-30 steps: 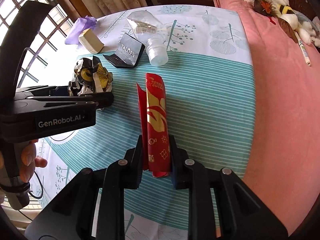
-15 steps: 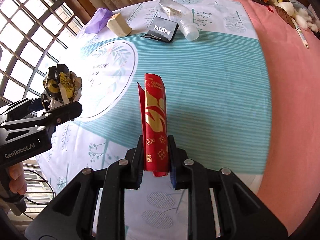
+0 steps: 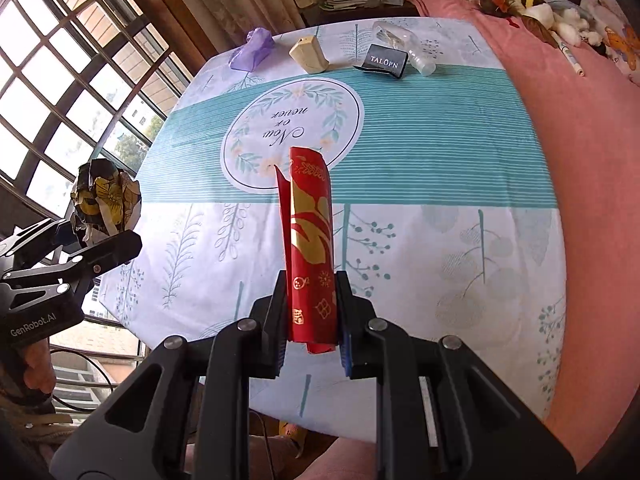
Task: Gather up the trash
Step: 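Carry the black-gold wrapper and red packet down over the bin with both tools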
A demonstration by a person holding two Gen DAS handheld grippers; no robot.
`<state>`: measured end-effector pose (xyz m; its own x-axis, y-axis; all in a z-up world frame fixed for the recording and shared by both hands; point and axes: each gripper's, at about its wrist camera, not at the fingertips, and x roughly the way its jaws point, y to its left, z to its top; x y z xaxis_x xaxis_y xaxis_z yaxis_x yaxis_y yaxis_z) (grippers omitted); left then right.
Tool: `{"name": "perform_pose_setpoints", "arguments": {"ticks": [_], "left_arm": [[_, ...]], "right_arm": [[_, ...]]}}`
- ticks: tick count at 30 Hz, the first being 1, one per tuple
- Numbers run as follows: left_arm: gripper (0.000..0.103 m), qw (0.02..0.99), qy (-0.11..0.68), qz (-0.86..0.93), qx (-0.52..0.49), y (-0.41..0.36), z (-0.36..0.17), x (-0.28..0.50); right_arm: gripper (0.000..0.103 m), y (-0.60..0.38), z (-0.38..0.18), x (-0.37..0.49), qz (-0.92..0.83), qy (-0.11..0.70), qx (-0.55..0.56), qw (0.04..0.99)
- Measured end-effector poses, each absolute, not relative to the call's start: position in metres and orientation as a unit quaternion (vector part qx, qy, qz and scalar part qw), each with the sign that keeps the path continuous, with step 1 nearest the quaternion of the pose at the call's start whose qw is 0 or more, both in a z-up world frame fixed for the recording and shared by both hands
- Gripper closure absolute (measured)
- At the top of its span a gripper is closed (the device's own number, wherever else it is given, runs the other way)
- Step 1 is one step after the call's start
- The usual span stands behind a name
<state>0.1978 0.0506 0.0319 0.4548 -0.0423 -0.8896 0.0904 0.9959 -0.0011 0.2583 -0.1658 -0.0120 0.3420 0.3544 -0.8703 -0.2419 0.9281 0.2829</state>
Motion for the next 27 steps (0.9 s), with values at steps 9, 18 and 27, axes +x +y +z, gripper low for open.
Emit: {"name": "perform_pose_setpoints", "arguments": {"ticks": [9, 18, 27], "left_arm": [[0.039, 0.847, 0.519, -0.099, 0.050, 0.082, 0.029, 0.120], [0.039, 0.815, 0.558, -0.147, 0.059, 0.063, -0.005, 0.056], [0.038, 0.776, 0.606, -0.168, 0.048, 0.033, -0.081, 0.007]], "right_arm": [[0.086, -0.124, 0.000, 0.154, 0.131, 0.527, 0.064, 0.837], [0.086, -0.101, -0.019, 0.072, 0.115, 0.557, 0.056, 0.820], [0.085, -0.102, -0.091, 0.015, 0.116, 0.624, 0.060, 0.770]]}}
